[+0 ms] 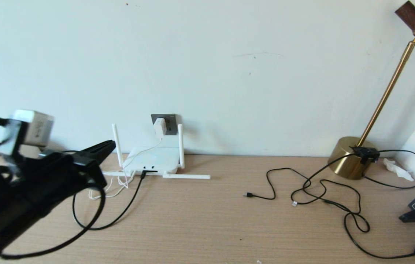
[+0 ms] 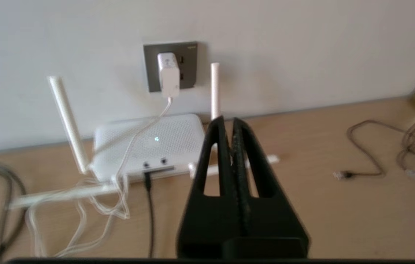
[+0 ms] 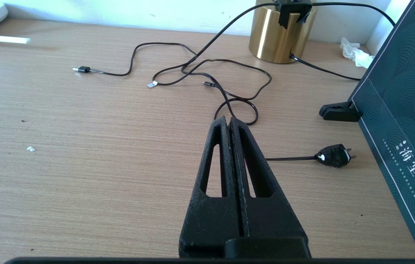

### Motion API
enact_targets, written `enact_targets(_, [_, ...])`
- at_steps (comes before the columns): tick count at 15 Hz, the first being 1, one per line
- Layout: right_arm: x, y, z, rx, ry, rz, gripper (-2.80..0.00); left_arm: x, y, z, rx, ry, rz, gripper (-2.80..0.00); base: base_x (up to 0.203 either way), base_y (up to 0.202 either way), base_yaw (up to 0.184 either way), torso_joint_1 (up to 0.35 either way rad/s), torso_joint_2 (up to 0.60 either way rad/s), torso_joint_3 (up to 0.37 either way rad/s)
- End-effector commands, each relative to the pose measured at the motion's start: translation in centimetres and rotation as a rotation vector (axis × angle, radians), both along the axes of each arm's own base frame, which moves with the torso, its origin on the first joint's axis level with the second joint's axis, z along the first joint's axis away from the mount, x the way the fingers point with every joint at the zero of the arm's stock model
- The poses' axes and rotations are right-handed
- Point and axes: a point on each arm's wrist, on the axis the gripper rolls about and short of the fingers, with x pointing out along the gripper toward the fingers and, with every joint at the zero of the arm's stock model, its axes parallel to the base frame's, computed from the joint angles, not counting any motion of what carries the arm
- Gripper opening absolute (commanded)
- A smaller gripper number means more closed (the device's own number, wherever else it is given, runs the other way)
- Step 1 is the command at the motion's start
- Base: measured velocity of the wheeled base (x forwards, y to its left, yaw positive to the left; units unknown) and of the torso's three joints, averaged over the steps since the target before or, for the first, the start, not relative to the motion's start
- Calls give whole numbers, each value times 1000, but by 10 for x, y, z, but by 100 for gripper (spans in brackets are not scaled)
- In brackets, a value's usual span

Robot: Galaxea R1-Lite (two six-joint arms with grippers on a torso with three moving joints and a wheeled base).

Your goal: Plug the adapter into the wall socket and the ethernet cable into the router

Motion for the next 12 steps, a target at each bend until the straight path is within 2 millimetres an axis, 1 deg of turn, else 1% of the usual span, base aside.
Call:
enact_targets(1, [0,0,0,-1,-1,1,-280,-94,27,13,14,-41,-2,-280,0,0,0,0,0,0])
enact_targets(2, [0,0,0,-1,1,1,-280,-121,35,-4,38,-3,-5,-280,0,0,0,0,0,0])
enact_targets(3, [0,0,0,-1,1,1,-280,-144,43,-28,67,52,-13,-280,0,0,0,0,0,0])
enact_targets(4, [0,0,0,-2,-1,1,-280,-163,49,-51,87,101,-26,-280,0,0,0,0,0,0])
enact_targets(5, [0,0,0,1,-1,1,-280,-176,53,-70,89,137,-33,-280,0,0,0,0,0,0])
enact_targets(7, [0,0,0,1,-1,1,-280,-188,56,-103,103,273,-28,-280,0,0,0,0,0,0])
enact_targets(8, [0,0,0,1,-1,1,-280,-188,56,-111,104,328,15,-280,0,0,0,0,0,0])
enact_targets(10, [0,0,0,-30,0,4,-280,-188,55,-117,90,383,185,-280,0,0,0,0,0,0])
enact_targets(11, [0,0,0,-50,0,7,-280,-192,55,-119,78,354,244,-280,0,0,0,0,0,0])
enact_targets(12, [0,0,-1,-48,1,5,-280,-198,55,-121,76,287,260,-280,0,0,0,0,0,0])
